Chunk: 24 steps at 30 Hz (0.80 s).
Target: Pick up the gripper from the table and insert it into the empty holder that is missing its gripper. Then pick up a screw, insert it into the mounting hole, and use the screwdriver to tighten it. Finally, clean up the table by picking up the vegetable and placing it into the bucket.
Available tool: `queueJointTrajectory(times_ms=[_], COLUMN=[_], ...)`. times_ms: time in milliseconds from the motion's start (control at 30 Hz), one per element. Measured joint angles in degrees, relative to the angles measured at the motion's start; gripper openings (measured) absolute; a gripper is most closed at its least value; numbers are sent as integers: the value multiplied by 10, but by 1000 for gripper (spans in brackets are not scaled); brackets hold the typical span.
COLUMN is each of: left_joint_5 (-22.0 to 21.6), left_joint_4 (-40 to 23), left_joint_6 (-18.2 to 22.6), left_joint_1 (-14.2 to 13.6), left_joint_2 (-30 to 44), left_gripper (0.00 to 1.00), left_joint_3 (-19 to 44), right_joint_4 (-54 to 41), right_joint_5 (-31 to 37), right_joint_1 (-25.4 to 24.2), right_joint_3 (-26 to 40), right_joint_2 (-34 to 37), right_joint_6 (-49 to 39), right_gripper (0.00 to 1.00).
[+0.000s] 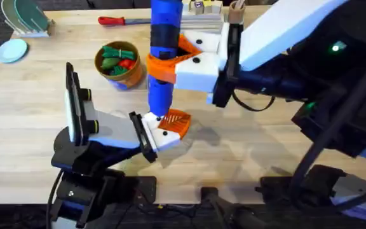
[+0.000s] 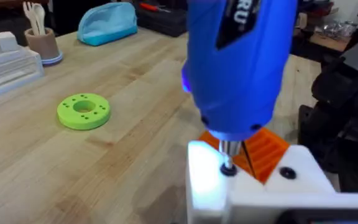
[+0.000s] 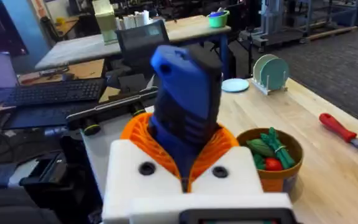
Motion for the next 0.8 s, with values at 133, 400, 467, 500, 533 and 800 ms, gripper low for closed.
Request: queueJointTrajectory(times_ms=[133, 400, 467, 500, 533, 800], left_joint_5=[0, 0, 0, 0, 0, 0], left_joint_4=[0, 7, 7, 7, 7, 7], left_joint_6=[0, 0, 0, 0, 0, 0], left_joint_1=[0, 0, 0, 0, 0, 0], left_joint_2=[0, 0, 0, 0, 0, 0], left_gripper=[10, 10, 10, 10, 10, 10], left_joint_3=[0, 0, 0, 0, 0, 0], right_joint_4=[0, 111, 117, 115, 110, -57], right_joint_5=[0, -4, -4, -4, -4, -2], right_joint_1=[0, -17, -35, -47, -59, -190], right_joint_3=[0, -1, -1, -1, -1, -1], right_joint_2=[0, -4, -17, -25, -30, -36], right_joint_6=[0, 34, 42, 44, 46, -51], right_gripper=[21, 21, 21, 21, 21, 21])
